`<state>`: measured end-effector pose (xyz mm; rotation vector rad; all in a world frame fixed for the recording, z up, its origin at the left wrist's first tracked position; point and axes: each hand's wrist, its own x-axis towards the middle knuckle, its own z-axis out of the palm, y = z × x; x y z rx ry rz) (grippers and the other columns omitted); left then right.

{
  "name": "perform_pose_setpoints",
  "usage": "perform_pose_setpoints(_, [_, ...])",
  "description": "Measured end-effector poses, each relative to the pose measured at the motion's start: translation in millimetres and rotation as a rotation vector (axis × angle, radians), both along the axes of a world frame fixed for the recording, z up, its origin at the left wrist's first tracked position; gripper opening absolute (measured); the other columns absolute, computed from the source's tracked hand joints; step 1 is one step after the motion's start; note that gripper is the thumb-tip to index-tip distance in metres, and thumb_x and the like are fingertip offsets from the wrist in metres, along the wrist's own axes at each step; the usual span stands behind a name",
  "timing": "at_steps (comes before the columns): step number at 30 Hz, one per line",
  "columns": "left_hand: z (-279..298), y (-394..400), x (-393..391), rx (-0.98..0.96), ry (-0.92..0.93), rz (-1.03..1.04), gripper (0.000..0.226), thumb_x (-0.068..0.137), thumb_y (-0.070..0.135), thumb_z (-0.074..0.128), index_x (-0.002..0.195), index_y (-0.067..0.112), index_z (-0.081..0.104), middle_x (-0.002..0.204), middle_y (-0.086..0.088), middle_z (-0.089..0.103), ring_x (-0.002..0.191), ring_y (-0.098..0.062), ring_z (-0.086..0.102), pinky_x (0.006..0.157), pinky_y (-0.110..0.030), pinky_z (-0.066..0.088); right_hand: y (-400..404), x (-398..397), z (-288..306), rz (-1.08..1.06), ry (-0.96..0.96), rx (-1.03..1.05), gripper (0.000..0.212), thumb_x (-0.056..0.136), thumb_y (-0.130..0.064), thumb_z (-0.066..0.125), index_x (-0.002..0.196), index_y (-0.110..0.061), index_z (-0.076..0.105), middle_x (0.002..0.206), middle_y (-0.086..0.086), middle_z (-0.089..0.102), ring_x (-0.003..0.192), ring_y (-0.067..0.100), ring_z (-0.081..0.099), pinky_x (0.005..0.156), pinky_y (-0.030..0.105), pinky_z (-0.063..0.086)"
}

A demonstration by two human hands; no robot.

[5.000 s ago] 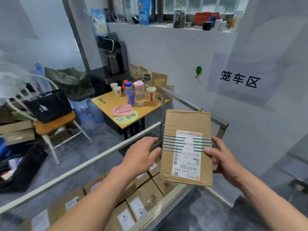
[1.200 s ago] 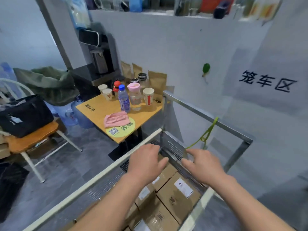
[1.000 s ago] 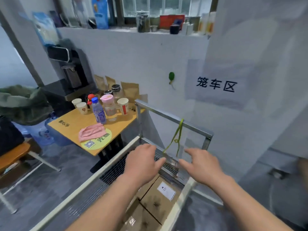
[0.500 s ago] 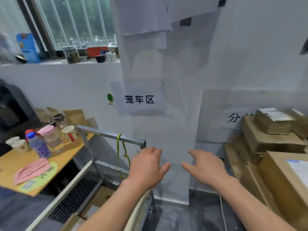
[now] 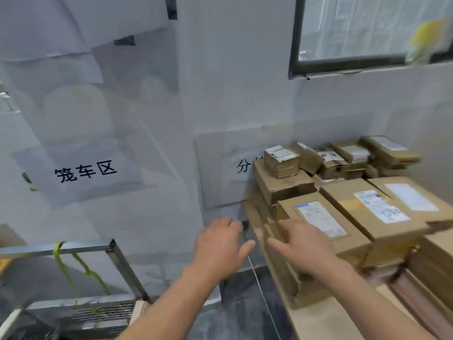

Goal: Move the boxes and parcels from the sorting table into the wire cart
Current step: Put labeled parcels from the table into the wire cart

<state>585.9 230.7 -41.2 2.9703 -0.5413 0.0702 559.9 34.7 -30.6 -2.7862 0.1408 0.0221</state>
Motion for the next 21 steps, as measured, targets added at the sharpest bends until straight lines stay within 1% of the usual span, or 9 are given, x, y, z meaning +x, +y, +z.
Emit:
perform_pose_setpoints(2, [0, -22, 8, -0.017, 0.006, -0.083, 0.055, 0.097, 0.063, 0.043, 0.135, 0.024, 0.052, 0.137, 0.004, 0.054, 0.129, -0.02, 0.047, 0.098, -0.037, 0.043, -18, -6, 0, -0.077, -0.004, -0.01, 0.059, 0.09, -0.063, 0.054, 0.137, -0.028, 0.057, 0.137, -0.003, 0.062, 0.121, 0.02, 0.06, 0.094, 0.038, 0.053])
perform_pose_setpoints(5, [0, -53, 21, -0.055, -0.003, -0.203, 0.055, 0.095, 0.063, 0.044, 0.135, 0.025, 0.053, 0.139, 0.005, 0.053, 0.131, -0.019, 0.045, 0.1, -0.038, 0.043, -43, -16, 0, -0.186, -0.024, -0.04, 0.063, 0.09, -0.064, 0.054, 0.142, -0.029, 0.054, 0.14, -0.006, 0.06, 0.125, 0.017, 0.057, 0.096, 0.036, 0.051])
perform_pose_setpoints(7, [1, -72, 27, -0.07, -0.01, -0.274, 0.057, 0.095, 0.063, 0.044, 0.137, 0.025, 0.052, 0.141, 0.004, 0.052, 0.132, -0.019, 0.044, 0.102, -0.039, 0.043, -58, -21, 2, -0.252, -0.033, -0.077, 0.063, 0.09, -0.064, 0.052, 0.141, -0.028, 0.055, 0.141, -0.007, 0.059, 0.125, 0.016, 0.057, 0.095, 0.036, 0.051])
perform_pose_setpoints(10, [2, -98, 31, -0.09, -0.011, -0.384, 0.059, 0.095, 0.063, 0.044, 0.142, 0.027, 0.048, 0.144, 0.006, 0.051, 0.133, -0.018, 0.044, 0.103, -0.039, 0.042, -76, -30, 5, -0.349, -0.041, -0.077, 0.063, 0.089, -0.066, 0.053, 0.142, -0.032, 0.054, 0.138, -0.011, 0.061, 0.12, 0.013, 0.059, 0.089, 0.033, 0.055])
perform_pose_setpoints(11, [2, -108, 32, -0.091, -0.015, -0.421, 0.059, 0.095, 0.063, 0.044, 0.143, 0.027, 0.047, 0.145, 0.006, 0.051, 0.133, -0.017, 0.044, 0.103, -0.039, 0.043, -82, -35, 6, -0.381, -0.051, -0.074, 0.059, 0.09, -0.066, 0.053, 0.139, -0.033, 0.056, 0.135, -0.011, 0.062, 0.117, 0.012, 0.06, 0.085, 0.032, 0.056])
perform_pose_setpoints(13, [2, -127, 32, -0.087, -0.011, -0.484, 0.059, 0.096, 0.063, 0.043, 0.142, 0.026, 0.047, 0.145, 0.005, 0.051, 0.132, -0.017, 0.045, 0.103, -0.039, 0.042, -93, -47, 7, -0.456, -0.05, -0.075, 0.051, 0.091, -0.062, 0.054, 0.134, -0.035, 0.059, 0.13, -0.011, 0.064, 0.116, 0.013, 0.061, 0.085, 0.03, 0.054])
perform_pose_setpoints(15, [2, -147, 31, -0.085, -0.002, -0.547, 0.058, 0.096, 0.063, 0.044, 0.141, 0.026, 0.049, 0.145, 0.005, 0.051, 0.133, -0.018, 0.044, 0.103, -0.038, 0.042, -105, -61, 5, -0.523, -0.042, -0.08, 0.038, 0.09, -0.061, 0.053, 0.118, -0.038, 0.062, 0.121, -0.012, 0.065, 0.113, 0.014, 0.062, 0.083, 0.032, 0.054])
perform_pose_setpoints(19, [4, -190, 21, -0.115, 0.027, -0.67, 0.055, 0.096, 0.06, 0.048, 0.14, 0.026, 0.051, 0.144, 0.006, 0.051, 0.134, -0.017, 0.043, 0.105, -0.038, 0.041, -130, -94, -3, -0.668, -0.023, -0.095, 0.047, 0.085, -0.066, 0.051, 0.117, -0.035, 0.064, 0.121, -0.014, 0.066, 0.109, 0.015, 0.062, 0.08, 0.035, 0.055])
perform_pose_setpoints(21, [5, -214, 13, -0.124, 0.041, -0.727, 0.054, 0.096, 0.061, 0.048, 0.138, 0.027, 0.052, 0.141, 0.006, 0.053, 0.13, -0.017, 0.046, 0.102, -0.038, 0.045, -144, -113, -5, -0.732, -0.017, -0.095, 0.049, 0.087, -0.066, 0.053, 0.12, -0.031, 0.064, 0.122, -0.011, 0.066, 0.111, 0.016, 0.062, 0.082, 0.035, 0.054])
